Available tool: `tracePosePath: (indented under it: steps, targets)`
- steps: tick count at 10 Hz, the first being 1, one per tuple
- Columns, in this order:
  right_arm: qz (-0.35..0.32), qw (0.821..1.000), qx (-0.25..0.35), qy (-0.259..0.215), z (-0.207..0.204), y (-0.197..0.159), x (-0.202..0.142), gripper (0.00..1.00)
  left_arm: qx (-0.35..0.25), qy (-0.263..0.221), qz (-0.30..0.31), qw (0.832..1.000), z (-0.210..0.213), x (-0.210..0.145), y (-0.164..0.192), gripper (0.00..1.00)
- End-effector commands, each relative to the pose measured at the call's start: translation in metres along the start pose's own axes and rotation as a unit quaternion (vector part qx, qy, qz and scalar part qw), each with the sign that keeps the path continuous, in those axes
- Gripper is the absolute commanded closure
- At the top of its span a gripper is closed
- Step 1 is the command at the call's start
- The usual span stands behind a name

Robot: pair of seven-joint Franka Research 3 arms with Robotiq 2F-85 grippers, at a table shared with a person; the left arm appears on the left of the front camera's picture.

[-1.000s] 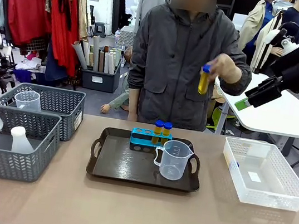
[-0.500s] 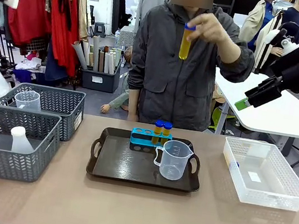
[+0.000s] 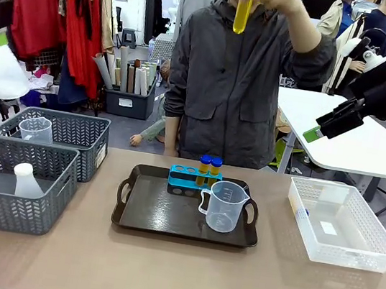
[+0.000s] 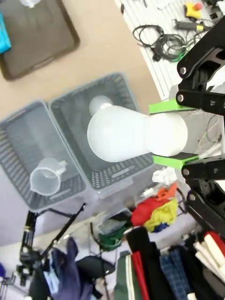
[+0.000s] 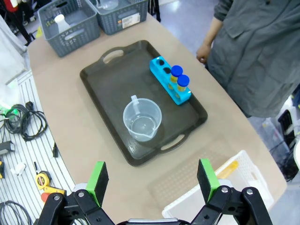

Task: Prepare the laboratory tools.
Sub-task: Pick up one Small flask and place it on the Handle tray.

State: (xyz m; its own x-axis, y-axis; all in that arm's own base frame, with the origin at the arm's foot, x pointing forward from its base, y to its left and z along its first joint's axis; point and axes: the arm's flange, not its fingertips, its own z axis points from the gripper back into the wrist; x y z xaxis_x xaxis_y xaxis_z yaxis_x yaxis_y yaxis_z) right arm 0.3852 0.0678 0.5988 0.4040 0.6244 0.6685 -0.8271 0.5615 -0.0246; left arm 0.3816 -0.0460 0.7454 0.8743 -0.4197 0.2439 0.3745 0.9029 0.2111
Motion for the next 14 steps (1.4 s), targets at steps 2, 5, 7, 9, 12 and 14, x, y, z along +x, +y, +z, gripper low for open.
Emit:
tracePosePath:
  steps: [2,5,7,9,12,14]
  targets:
    - [0.004,1.000,0.011,-0.017,-0.001,0.000,-0.001,0.00,-0.008,-0.030,-0.053,0.998,0.020,0.022,-0.016,1.00]
    - [0.004,1.000,0.011,-0.017,-0.001,0.000,-0.001,0.00,-0.001,-0.016,-0.036,0.999,0.015,0.017,-0.022,1.00]
    - [0.004,1.000,0.011,-0.017,-0.001,0.000,-0.001,0.00,-0.001,-0.016,-0.036,0.999,0.015,0.017,-0.022,1.00]
    - [0.004,1.000,0.011,-0.017,-0.001,0.000,-0.001,0.00,-0.002,-0.017,-0.043,0.999,0.016,0.022,-0.022,1.00]
    - [0.004,1.000,0.011,-0.017,-0.001,0.000,-0.001,0.00,0.000,-0.034,-0.084,0.996,0.017,0.059,-0.056,1.00]
    - [0.004,1.000,0.011,-0.017,-0.001,0.000,-0.001,0.00,-0.028,-0.036,-0.115,0.992,0.004,0.084,-0.087,1.00]
